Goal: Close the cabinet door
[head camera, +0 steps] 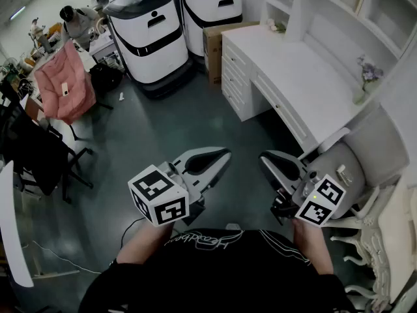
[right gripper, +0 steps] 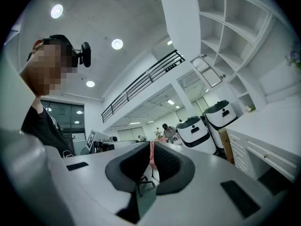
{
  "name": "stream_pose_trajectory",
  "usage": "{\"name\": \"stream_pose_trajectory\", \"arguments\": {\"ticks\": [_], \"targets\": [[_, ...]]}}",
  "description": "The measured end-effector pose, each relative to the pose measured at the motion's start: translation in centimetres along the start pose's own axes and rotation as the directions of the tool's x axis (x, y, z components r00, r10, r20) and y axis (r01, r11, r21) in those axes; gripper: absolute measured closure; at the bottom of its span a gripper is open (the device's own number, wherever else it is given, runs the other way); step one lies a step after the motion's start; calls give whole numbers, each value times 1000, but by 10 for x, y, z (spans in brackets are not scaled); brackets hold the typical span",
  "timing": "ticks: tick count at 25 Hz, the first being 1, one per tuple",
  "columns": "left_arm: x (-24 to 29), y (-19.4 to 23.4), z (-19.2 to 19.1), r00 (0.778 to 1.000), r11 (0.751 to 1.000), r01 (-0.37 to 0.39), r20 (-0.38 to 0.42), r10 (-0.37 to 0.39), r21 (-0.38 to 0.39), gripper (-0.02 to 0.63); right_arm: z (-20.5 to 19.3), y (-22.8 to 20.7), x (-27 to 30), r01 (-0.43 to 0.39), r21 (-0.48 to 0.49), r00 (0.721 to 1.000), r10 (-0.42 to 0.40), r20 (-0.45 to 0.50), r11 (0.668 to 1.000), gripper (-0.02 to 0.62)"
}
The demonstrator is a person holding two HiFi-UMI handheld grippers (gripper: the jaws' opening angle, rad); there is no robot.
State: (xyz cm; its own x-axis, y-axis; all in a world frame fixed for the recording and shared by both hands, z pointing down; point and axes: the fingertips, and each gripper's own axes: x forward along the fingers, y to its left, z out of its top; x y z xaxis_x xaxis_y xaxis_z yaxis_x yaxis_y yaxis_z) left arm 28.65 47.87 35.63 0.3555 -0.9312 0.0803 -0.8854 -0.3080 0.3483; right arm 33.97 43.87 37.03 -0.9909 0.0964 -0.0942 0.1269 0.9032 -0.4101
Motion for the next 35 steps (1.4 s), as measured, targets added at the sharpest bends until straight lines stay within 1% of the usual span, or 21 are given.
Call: {"name": "stream_pose_trajectory", "arguments": {"ticks": [4, 14, 18, 22, 24, 26, 30, 35], "targets": [[-10, 0, -8, 1000, 1000, -15, -3, 15, 10, 586, -10, 8, 0, 15, -3, 1000, -15, -13, 1000, 540], [-33, -3, -10, 999, 999, 34, 12, -34, 3, 586, -25, 32, 8, 55, -19, 998, -56, -39, 998, 540], [-46, 7, -20, 999, 999, 43, 4, -43, -1, 586, -40, 38, 16, 73, -55, 994, -77, -84, 996, 540], [-60, 19, -23, 999, 999, 33, -7, -33, -8, 586, -55, 37, 24, 101, -29, 988, -104, -115, 994, 540], [-67, 23, -22, 999, 999, 38, -3, -38, -2, 586, -63, 39, 27, 112, -28, 984, -115, -137, 993, 540], [-71, 29, -23, 999, 999, 40, -5, -40, 1, 586, -66, 41, 31, 118, -31, 983, -122, -138, 992, 539], [-73, 39, -24, 999, 999, 47, 0, -47, -18, 586, -70, 42, 36, 115, -24, 984, -118, -134, 993, 540], [-60, 52, -18, 999, 999, 47, -3, -47, 4, 586, -58, 27, 52, 81, -35, 989, -85, -120, 996, 539]]}}
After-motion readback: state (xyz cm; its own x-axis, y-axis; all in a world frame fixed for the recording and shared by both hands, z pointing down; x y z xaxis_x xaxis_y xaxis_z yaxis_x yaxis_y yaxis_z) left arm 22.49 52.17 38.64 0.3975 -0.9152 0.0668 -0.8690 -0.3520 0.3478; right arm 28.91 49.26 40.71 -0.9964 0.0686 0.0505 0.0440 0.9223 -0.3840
